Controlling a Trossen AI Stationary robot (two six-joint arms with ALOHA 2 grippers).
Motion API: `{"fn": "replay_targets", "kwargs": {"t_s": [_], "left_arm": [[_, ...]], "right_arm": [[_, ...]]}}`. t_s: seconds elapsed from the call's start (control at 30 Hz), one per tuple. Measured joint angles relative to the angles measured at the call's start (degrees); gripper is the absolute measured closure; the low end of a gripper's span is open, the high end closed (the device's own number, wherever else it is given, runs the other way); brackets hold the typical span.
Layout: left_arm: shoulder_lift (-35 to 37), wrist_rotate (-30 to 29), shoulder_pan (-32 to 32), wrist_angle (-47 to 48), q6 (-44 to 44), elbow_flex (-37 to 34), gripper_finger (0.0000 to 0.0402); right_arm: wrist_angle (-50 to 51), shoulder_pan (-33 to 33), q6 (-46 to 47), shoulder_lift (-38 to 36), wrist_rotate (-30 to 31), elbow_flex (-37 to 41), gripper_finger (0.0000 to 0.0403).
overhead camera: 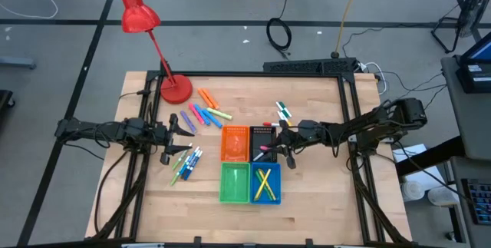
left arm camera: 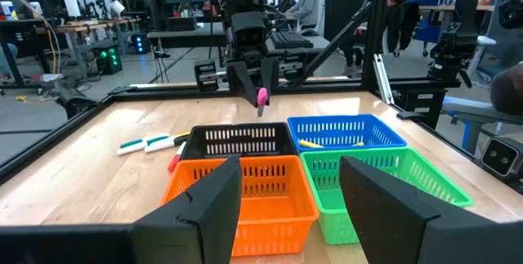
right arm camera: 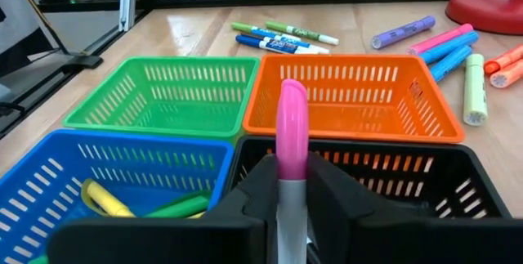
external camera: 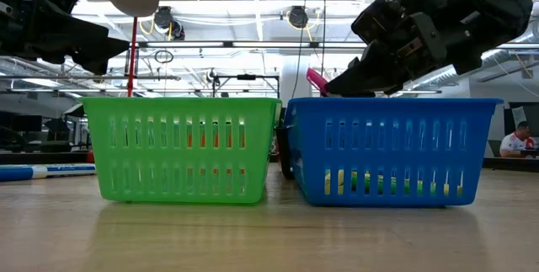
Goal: Pick & Place Markers
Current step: Put the pink highlighter pen into the black basket
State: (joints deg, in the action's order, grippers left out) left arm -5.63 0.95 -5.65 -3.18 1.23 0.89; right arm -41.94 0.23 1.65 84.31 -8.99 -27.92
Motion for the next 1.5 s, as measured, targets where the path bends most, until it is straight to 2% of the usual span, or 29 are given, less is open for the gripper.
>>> {"fn": "replay_targets", "kwargs": {"t_s": [0.27,1.5], "left_arm": [[0.01,-0.01,-0.02,0.00,0.00,0.00,0.0190],[0.00,-0.01,-0.01,0.00,0.00,0.00,0.0190]], "right_arm": [[-0.06,0.00,-0.85,-0.02,0.13,0.00,0.0330],[0.40,-0.20,-2.79,-0.04,1.70,-0.02,0.0321]]}}
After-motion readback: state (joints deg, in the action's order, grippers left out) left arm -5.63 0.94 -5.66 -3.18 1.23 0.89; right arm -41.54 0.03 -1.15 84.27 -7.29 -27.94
